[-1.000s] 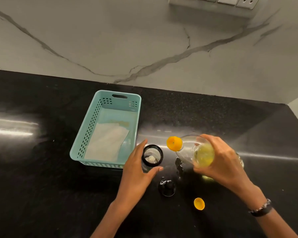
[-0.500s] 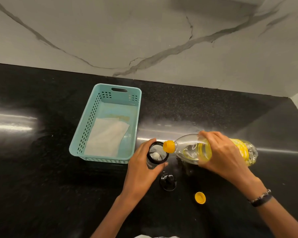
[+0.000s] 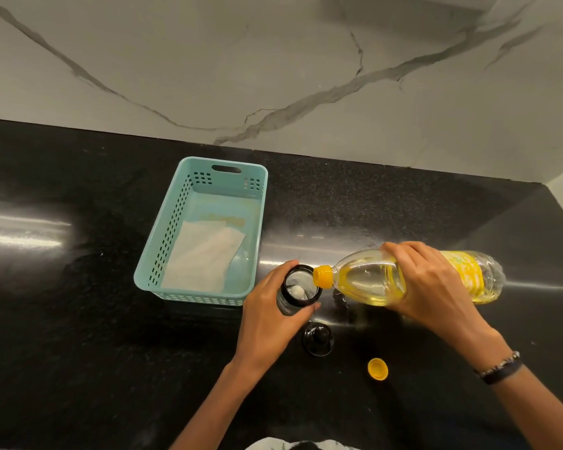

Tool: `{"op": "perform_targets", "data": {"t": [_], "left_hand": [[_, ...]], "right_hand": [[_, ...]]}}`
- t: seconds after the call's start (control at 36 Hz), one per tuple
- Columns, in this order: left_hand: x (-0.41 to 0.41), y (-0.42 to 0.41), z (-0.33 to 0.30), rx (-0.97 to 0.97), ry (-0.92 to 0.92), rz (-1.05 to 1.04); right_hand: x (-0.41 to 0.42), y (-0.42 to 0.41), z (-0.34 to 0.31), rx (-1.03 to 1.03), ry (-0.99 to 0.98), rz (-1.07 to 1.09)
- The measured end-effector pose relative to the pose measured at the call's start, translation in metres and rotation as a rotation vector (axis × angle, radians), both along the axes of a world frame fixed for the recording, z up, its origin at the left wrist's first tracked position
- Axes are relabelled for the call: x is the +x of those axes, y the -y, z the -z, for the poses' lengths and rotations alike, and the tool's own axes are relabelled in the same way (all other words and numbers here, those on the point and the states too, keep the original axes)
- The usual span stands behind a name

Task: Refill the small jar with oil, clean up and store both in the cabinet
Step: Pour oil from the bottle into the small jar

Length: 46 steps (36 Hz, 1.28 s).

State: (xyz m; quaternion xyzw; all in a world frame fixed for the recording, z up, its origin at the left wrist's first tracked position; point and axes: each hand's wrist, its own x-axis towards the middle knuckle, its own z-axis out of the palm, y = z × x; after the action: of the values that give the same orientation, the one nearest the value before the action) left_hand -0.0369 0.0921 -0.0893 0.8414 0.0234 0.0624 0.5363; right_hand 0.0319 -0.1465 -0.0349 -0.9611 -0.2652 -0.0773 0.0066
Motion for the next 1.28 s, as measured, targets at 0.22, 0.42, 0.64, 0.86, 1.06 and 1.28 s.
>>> {"op": "perform_targets", "data": {"t": [0.22, 0.42, 0.64, 0.86, 1.06, 1.28], "left_hand": [[0.001, -0.001, 0.002, -0.020, 0.023, 0.013], [0.001, -0.001, 0.002, -0.031, 0.045, 0.019], [0.001, -0.001, 0.003, -0.032, 0.058, 0.023], [0.001, -0.001, 0.000, -0.033, 0.093, 0.021], [0.001, 0.000, 0.000, -0.026, 0.103, 0.029], [0.001, -0.001, -0.003, -0.021, 0.124, 0.028]], "right_hand": [[0.000, -0.001, -0.004, -0.031, 0.031, -0.010], [0.000, -0.003, -0.006, -0.040, 0.042, -0.011], [0.000, -0.004, -0.009, -0.065, 0.055, -0.013], [0.001, -0.005, -0.010, -0.068, 0.071, -0.018], [0.001, -0.004, -0.010, -0.087, 0.078, -0.020], [0.003, -0.004, -0.011, -0.102, 0.084, -0.019]]}}
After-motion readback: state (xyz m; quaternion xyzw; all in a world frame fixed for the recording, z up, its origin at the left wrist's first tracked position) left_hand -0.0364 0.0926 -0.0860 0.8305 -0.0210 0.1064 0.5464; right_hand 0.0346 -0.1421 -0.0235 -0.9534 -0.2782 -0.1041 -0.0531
